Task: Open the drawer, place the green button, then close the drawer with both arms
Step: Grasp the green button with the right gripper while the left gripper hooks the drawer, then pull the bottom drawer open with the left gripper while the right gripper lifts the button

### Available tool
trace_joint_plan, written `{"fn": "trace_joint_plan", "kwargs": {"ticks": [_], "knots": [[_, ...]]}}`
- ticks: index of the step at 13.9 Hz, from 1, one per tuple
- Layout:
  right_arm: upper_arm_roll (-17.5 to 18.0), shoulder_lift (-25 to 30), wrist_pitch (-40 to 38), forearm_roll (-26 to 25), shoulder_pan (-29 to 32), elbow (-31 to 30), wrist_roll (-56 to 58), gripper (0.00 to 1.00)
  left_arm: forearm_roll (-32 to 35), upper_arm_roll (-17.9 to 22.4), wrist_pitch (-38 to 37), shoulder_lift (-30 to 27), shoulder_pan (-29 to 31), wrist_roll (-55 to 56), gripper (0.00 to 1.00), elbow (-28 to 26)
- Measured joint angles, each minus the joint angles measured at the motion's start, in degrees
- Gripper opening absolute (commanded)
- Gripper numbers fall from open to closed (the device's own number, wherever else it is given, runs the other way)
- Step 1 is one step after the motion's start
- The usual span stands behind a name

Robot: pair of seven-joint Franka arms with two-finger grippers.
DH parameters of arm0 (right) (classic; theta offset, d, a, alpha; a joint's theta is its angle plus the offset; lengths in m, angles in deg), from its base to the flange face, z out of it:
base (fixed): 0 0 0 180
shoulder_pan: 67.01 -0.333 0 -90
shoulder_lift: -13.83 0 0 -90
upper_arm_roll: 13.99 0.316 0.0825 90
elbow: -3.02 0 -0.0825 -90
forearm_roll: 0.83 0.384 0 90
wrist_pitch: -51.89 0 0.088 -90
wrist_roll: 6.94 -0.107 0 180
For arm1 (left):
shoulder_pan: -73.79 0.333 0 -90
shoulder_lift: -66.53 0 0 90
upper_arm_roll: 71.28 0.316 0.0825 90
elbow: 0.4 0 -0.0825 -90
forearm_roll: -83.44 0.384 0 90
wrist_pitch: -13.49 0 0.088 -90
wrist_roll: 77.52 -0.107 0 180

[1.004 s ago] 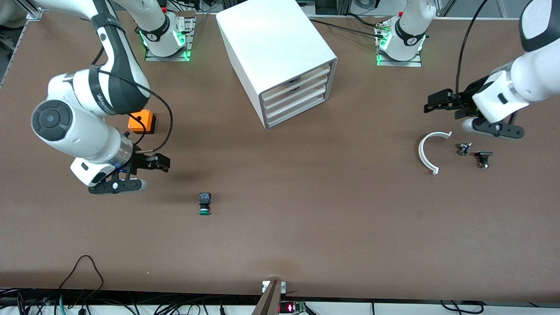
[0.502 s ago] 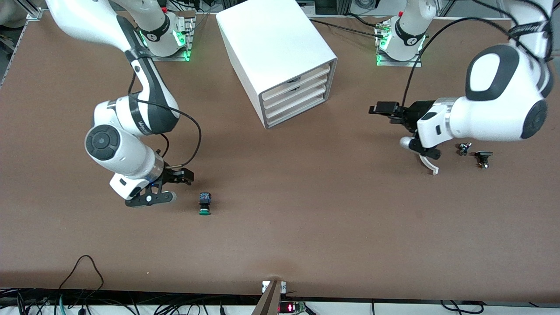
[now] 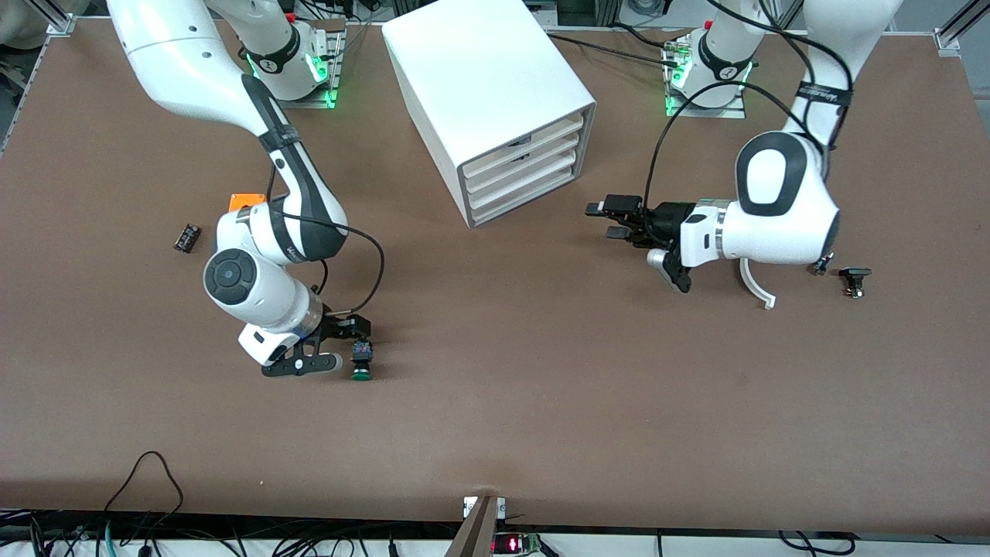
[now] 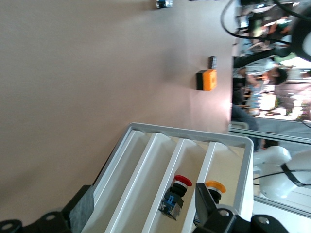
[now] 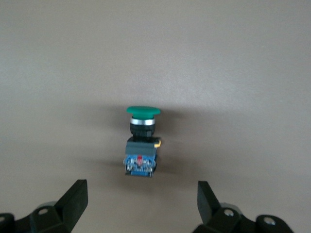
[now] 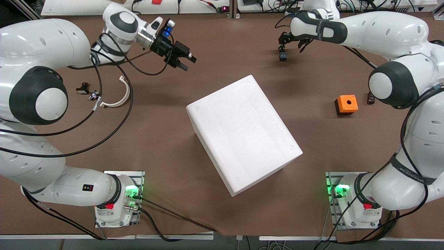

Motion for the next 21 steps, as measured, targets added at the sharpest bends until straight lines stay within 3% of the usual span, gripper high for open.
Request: {"fn": "trace_joint_plan", "kwargs": {"ticks": [4,7,10,12,15,19,20,21], "knots": [[0.0,-2.7,7.4,0.0,-0.5,-2.3,-0.2,1.0,-14.1,-0.2,0.2,3.9,0.0,-16.2,0.87,-7.6],[0.0,-4.6,11.0,0.0,-0.6,-3.3,-1.1,1.0,-21.0,-2.0,0.2,8.6,0.0,-24.7,0.68,-10.8],[0.0,-5.6,12.1,0.0,-0.9,-3.3,-3.0,0.94,-22.4,-4.2,0.2,11.0,-0.1,-26.8,0.57,-11.9],[0.0,-5.6,12.2,0.0,-1.1,-3.3,-3.6,0.84,-22.4,-5.4,0.1,11.5,-0.2,-27.1,0.58,-12.4],[0.0,-5.6,12.4,0.0,-1.1,-3.3,-3.9,0.61,-22.4,-6.1,0.1,12.8,-0.8,-28.0,0.55,-12.9],[0.0,-5.6,12.4,0.0,-1.2,-3.3,-3.9,0.07,-22.4,-6.4,0.6,14.4,-2.1,-29.1,0.5,-13.4],[0.0,-5.6,12.4,0.0,-1.2,-3.3,-4.0,0.0,-22.4,-6.4,0.8,14.7,-2.5,-29.1,0.48,-13.5],[0.0,-5.6,12.4,0.0,-1.2,-3.3,-4.0,0.0,-22.4,-6.5,0.8,14.9,-2.9,-29.1,0.46,-13.8]]}}
